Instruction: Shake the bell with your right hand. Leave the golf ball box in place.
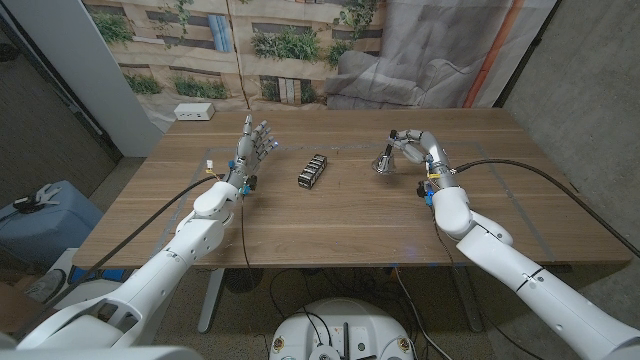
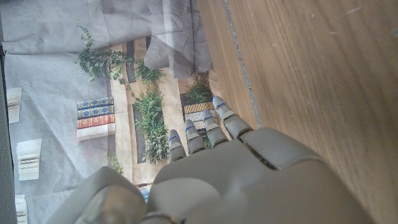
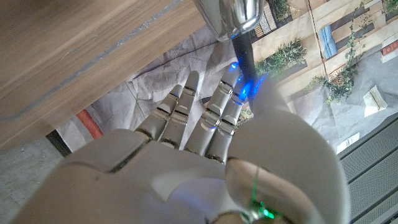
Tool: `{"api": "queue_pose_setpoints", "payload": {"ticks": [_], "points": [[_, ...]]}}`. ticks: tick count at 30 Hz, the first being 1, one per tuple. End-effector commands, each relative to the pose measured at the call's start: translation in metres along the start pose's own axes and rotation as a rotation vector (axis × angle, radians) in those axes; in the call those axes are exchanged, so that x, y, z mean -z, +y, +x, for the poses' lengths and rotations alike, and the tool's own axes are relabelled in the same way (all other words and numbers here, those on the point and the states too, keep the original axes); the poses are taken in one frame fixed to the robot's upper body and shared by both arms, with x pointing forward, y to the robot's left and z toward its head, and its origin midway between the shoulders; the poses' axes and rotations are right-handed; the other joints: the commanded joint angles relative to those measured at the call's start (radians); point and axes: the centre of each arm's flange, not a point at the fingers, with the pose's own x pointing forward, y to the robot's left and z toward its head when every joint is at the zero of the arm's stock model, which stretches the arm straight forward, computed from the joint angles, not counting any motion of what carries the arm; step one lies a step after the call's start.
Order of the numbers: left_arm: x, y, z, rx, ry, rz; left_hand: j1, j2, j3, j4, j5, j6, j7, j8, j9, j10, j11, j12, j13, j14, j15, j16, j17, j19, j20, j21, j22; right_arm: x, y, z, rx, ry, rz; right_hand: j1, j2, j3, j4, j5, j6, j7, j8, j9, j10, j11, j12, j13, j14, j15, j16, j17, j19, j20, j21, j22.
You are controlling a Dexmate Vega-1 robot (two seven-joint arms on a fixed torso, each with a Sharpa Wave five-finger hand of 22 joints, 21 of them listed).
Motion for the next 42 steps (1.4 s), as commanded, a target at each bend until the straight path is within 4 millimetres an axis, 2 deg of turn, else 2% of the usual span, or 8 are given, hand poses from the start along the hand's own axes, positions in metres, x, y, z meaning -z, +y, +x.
{"api": "queue_pose_setpoints", "payload": {"ticks": [1,9,13,25,42], "points": [[-0.0001,-0.0001,0.0001,0.0,0.0,0.0,0.002,0.01,0.0,0.007,0.006,0.0,-0.008,0.006,0.004,0.003,-0.007,0.005,0.005,0.008,-0.098,0.005,0.005,0.007,0.001,0.007,0.006,0.0004,0.0015,0.0073,-0.037,0.05,0.087,0.03,0.018,0.007,-0.003,0.007,0.023,0.001,0.004,0.002,0.027,0.002,0.013,0.008,0.014,-0.169,0.01,0.006,0.01,-0.04,0.004,0.001],[-0.0001,0.0,0.0001,0.0,0.0,0.0,0.002,0.01,0.0,0.007,0.006,0.0,-0.008,0.006,0.004,0.003,-0.003,0.006,0.005,0.008,-0.099,0.005,0.005,0.008,0.001,0.007,0.006,0.0009,0.0025,0.0127,-0.073,0.085,0.136,0.036,0.021,0.01,-0.004,0.008,0.028,0.014,0.005,0.002,0.059,0.002,0.028,0.017,0.031,-0.17,0.016,0.009,0.018,-0.051,0.005,0.001],[0.0,0.0,0.0001,0.0,0.0,0.0,0.002,0.01,0.0,0.007,0.006,0.0,-0.008,0.006,0.004,0.003,-0.005,0.006,0.005,0.008,-0.099,0.005,0.005,0.008,0.001,0.007,0.006,0.0007,0.0035,0.0149,-0.103,0.111,0.185,0.039,0.02,0.012,-0.005,0.009,0.033,0.02,0.005,0.002,0.071,0.001,0.034,0.023,0.037,-0.17,0.014,0.007,-0.005,-0.072,-0.006,0.001],[0.0,0.0,0.0001,0.0,0.0,0.0,0.002,0.01,0.0,0.007,0.006,0.0,-0.008,0.006,0.004,0.003,-0.005,0.006,0.005,0.009,-0.098,0.006,0.005,0.008,0.001,0.007,0.006,0.0019,0.0081,0.0162,-0.116,0.136,0.25,0.05,0.021,0.015,-0.009,0.011,0.038,0.037,0.004,0.002,0.097,0.001,0.046,0.033,0.055,-0.172,0.021,0.01,-0.008,-0.074,-0.008,-0.001],[0.0,-0.0001,0.0001,0.0,0.0,0.0,0.002,0.01,0.0,0.007,0.006,0.0,-0.008,0.006,0.004,0.003,-0.006,0.006,0.005,0.008,-0.099,0.005,0.005,0.008,0.001,0.007,0.006,-0.0037,0.0099,0.015,0.026,-0.096,0.029,0.053,0.015,0.016,-0.008,0.009,0.039,0.036,0.0,0.002,0.093,0.004,0.046,0.04,0.064,-0.169,0.02,0.009,-0.003,-0.079,-0.007,-0.001]]}}
